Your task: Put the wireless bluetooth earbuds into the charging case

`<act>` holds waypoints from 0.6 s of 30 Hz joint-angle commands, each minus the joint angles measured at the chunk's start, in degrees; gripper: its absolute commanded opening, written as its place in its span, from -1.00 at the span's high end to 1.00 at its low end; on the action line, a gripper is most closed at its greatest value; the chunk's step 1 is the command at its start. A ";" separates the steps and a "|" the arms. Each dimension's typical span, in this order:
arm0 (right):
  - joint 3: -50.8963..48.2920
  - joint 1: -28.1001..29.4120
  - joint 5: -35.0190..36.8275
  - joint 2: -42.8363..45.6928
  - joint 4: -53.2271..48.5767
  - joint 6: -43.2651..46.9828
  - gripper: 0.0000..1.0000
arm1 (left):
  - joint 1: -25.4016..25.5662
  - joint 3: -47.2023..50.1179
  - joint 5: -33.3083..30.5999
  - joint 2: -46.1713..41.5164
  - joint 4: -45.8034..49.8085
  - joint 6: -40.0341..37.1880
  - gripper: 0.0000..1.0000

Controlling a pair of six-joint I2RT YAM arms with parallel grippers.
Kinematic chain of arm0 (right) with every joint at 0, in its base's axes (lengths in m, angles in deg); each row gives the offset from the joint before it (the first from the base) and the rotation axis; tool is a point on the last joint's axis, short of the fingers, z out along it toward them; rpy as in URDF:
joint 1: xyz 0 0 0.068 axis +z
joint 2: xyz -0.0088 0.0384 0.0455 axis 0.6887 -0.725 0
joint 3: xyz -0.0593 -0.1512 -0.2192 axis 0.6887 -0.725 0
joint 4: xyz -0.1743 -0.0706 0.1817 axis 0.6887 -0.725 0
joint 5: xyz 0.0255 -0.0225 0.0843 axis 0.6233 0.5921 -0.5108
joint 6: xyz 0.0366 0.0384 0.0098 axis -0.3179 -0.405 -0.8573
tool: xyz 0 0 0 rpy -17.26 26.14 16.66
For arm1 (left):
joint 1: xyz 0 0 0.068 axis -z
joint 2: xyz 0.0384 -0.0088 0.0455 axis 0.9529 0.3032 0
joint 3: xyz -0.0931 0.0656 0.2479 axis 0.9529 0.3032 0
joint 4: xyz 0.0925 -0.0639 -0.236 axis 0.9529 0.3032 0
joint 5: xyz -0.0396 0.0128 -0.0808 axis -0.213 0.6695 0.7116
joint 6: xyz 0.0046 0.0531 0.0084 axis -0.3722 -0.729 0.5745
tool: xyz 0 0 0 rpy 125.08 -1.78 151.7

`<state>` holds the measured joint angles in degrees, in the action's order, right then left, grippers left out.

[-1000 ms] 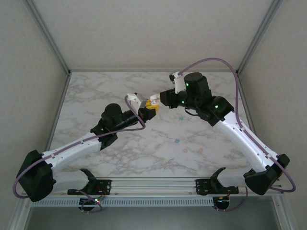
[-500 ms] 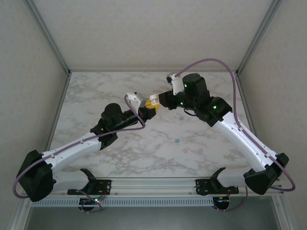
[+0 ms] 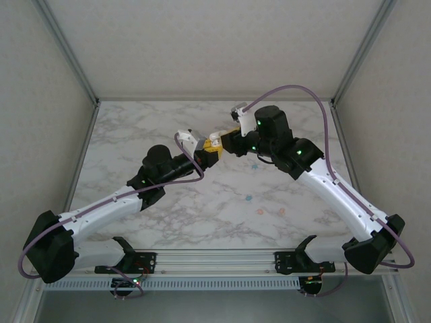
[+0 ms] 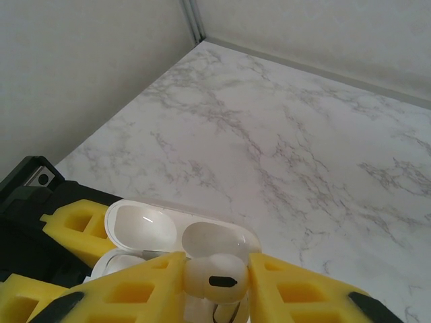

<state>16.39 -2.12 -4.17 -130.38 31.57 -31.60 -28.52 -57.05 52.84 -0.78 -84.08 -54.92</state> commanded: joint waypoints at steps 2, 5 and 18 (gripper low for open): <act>-0.47 0.69 -2.27 0.59 -1.74 0.85 0.39 | 0.73 -2.22 0.43 -0.38 -3.94 0.68 0.76; -0.18 0.69 -2.69 0.52 -1.92 0.59 0.36 | 0.77 -2.26 0.41 -0.39 -3.89 0.58 0.76; 1.68 0.69 -2.74 0.81 -3.45 -3.06 0.25 | 0.73 -1.97 0.46 -0.91 -3.10 0.07 0.76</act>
<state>16.55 -2.12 -5.89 -130.38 30.85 -32.76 -28.50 -57.05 52.86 -0.78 -84.10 -54.94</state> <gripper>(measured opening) 0.372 0.207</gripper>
